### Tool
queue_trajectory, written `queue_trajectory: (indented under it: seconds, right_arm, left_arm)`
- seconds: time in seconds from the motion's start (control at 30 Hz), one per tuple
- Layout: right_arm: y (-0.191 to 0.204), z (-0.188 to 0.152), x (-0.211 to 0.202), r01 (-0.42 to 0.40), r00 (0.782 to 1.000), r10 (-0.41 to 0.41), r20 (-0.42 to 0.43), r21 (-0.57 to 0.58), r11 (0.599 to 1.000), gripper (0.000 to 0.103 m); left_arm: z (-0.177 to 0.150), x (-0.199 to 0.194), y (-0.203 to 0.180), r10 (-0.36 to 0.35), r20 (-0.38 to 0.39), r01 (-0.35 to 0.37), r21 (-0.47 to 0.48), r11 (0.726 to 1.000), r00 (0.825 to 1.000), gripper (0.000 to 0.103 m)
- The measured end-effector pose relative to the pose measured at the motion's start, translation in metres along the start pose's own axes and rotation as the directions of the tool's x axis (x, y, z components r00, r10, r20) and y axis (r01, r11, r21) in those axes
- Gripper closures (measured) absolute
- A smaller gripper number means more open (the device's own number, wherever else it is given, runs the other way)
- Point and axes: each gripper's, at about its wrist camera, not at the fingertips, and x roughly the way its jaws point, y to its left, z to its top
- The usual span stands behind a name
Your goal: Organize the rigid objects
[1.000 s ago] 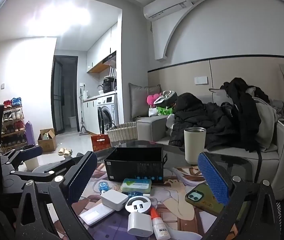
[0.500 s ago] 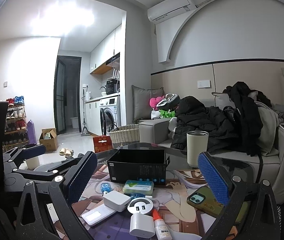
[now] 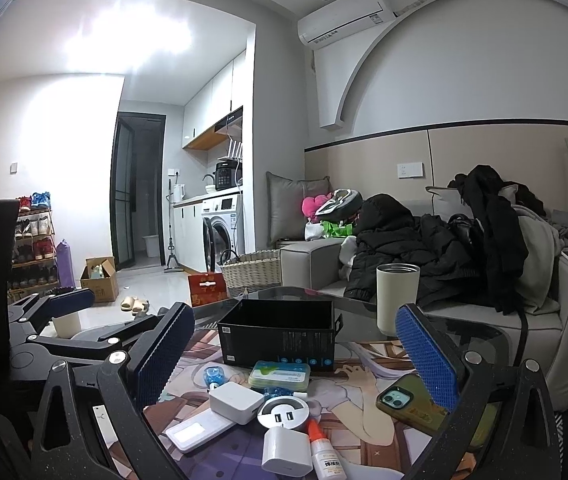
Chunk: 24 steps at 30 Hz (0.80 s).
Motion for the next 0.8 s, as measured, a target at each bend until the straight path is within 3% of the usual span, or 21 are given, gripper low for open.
queue_trajectory:
  seconds: [0.2, 0.3, 0.5, 0.67, 0.8]
  right_arm:
    - [0.0, -0.002, 0.0, -0.001, 1.0, 0.001, 0.004, -0.004, 1.0, 0.001]
    - [0.0, -0.002, -0.001, -0.001, 1.0, 0.001, 0.003, 0.003, 1.0, 0.001]
    - [-0.001, -0.001, -0.004, -0.001, 1.0, 0.0, 0.01, 0.004, 1.0, 0.001]
    - [-0.001, 0.002, -0.006, -0.006, 1.0, 0.006, 0.014, 0.004, 1.0, 0.001]
    - [-0.001, 0.004, -0.006, -0.006, 1.0, 0.006, 0.003, -0.003, 1.0, 0.001]
  left_arm:
    - [0.005, -0.001, -0.003, -0.025, 0.003, 0.025, 0.006, 1.0, 1.0, 0.0]
    - [0.005, 0.0, -0.003, -0.069, -0.016, 0.069, 0.005, 0.998, 0.998, 0.0]
    - [0.004, 0.009, -0.004, -0.084, -0.061, 0.083, -0.004, 0.997, 0.995, 0.0]
    - [-0.001, 0.011, -0.004, -0.061, -0.06, 0.061, 0.008, 0.998, 0.996, 0.001]
    - [-0.002, 0.015, -0.002, 0.017, -0.04, -0.017, 0.008, 1.0, 0.999, 0.005]
